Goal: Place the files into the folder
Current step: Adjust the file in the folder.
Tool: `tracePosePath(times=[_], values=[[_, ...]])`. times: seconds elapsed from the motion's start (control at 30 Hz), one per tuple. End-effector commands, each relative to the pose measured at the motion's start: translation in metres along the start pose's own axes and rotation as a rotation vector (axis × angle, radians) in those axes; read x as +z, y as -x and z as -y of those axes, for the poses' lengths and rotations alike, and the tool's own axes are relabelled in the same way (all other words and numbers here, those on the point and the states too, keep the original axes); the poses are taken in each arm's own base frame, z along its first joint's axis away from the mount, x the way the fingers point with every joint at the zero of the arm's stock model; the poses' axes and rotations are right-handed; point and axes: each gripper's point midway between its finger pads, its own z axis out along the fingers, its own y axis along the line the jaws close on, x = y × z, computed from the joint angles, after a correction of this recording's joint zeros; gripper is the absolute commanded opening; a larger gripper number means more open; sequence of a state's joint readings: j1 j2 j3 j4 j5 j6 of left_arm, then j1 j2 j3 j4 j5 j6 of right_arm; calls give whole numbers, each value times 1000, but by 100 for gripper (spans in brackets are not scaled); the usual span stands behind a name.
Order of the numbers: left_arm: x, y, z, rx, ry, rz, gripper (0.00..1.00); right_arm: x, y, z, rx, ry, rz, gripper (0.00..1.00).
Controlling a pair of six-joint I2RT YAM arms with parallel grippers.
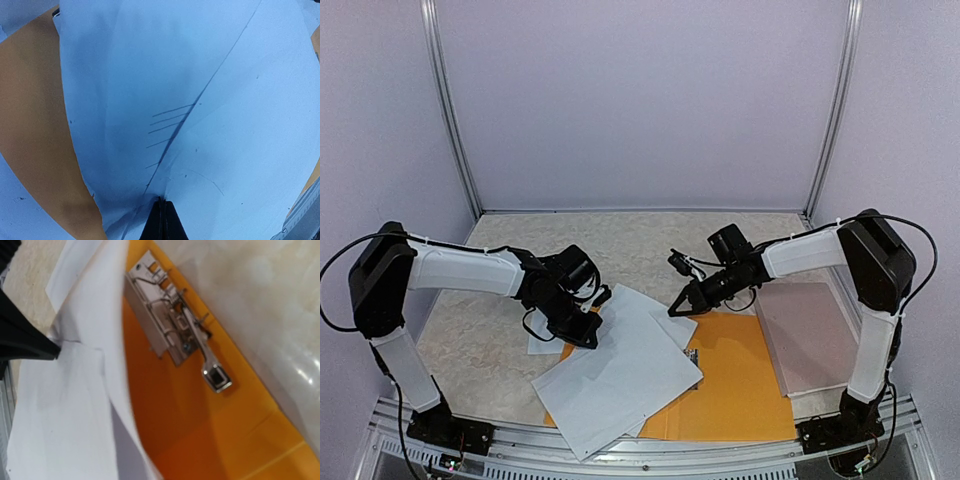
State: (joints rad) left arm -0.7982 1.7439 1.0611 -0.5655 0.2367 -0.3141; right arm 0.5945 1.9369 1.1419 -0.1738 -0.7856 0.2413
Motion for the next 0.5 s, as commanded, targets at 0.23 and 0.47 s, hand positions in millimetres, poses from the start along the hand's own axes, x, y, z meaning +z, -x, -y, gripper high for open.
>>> tracePosePath(times=[0.23,0.47], values=[[11,21,-20,-130,83,73,0,8,-5,-3,9,12,-6,0],[4,24,-19,-169,79,102,0,-1,0,7,-10,-97,-13,7]])
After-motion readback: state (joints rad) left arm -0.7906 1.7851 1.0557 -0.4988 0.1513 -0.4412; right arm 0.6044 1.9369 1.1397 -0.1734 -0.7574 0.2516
